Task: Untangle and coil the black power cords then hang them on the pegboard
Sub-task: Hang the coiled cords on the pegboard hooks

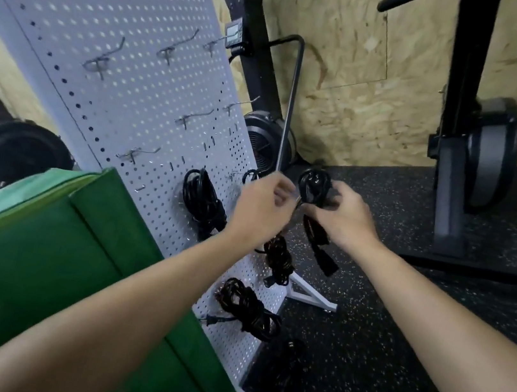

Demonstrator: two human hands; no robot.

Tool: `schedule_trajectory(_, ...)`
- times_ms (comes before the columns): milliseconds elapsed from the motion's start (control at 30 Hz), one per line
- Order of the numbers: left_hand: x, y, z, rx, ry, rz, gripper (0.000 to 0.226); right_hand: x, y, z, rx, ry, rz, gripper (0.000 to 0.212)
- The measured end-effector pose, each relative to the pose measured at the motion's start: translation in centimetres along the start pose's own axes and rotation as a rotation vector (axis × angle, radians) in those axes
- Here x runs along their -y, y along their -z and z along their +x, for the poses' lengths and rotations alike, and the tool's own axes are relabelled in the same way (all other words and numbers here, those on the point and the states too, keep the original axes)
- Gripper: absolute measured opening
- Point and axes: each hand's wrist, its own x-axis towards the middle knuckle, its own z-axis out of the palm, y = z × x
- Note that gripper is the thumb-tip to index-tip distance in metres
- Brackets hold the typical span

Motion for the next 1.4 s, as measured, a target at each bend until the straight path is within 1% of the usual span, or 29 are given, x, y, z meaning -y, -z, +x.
schedule_trajectory(100,-0.9,2.1,1.6,-0.192,-0.125,0.054,0.019,2.1,-0.3,0.4,0.004,0.097,-0.005,0.066)
schedule_trajectory(233,-2.1,5.0,3.4,-0.387,-0.268,0.063,0.027,4.4,-1.6,1.0,0.005,0.209,0.03,0.066)
schedule_trajectory(300,-2.3,6.0,3.9,-0.449,-0.269,0.036,0.032,5.9,-2.3,1.2,0.018,0.249,0.048,0.067)
schedule_trajectory(367,-2.2,6.7,4.2,-0.48,-0.222,0.048,0.045,7.0,-2.6,1.6,0.027,0.277,0.072,0.066)
schedule_trajectory(433,-1.7,7.5,4.5,-0.448,-0.099,0.069,0.06,7.9,-2.9,1.7,0.031,0.306,0.082,0.06)
schedule_trajectory(500,-1.3,8.1,4.9,-0.336,0.042,0.084,0.075,8.3,-3.4,1.8,0.04,0.333,0.086,0.057)
schedule_trajectory(567,-1.0,8.6,5.3,-0.226,0.146,0.148,0.082,8.5,-4.0,1.8,0.045,0.353,0.086,0.055)
schedule_trajectory(633,-0.7,8.9,5.4,-0.183,0.18,0.189,0.082,8.6,-4.6,1.9,0.043,0.363,0.097,0.052)
schedule_trajectory(767,0.1,9.2,5.7,-0.227,0.168,0.149,0.079,9.0,-5.3,2.3,0.028,0.376,0.131,0.054)
schedule_trajectory(900,0.5,9.5,5.6,-0.308,0.147,-0.006,0.079,9.6,-6.1,2.8,0.022,0.421,0.114,0.062)
schedule_trajectory(1000,0.5,9.9,5.5,-0.335,0.159,-0.058,0.073,10.4,-7.2,3.5,0.032,0.45,0.117,0.064)
schedule_trajectory(1133,0.2,10.7,5.5,-0.372,0.229,-0.13,0.057,11.7,-8.6,4.7,0.042,0.508,0.175,0.059)
schedule_trajectory(1200,0.0,11.0,5.5,-0.385,0.26,-0.167,0.05,12.8,-9.0,5.3,0.03,0.522,0.16,0.056)
schedule_trajectory(1333,-0.4,11.0,5.5,-0.377,0.266,-0.183,0.047,14.1,-10.0,6.5,0.076,0.484,0.047,0.045)
schedule_trajectory(1400,-0.4,10.7,5.5,-0.381,0.283,-0.22,0.05,14.2,-10.3,6.8,0.097,0.466,0.022,0.043)
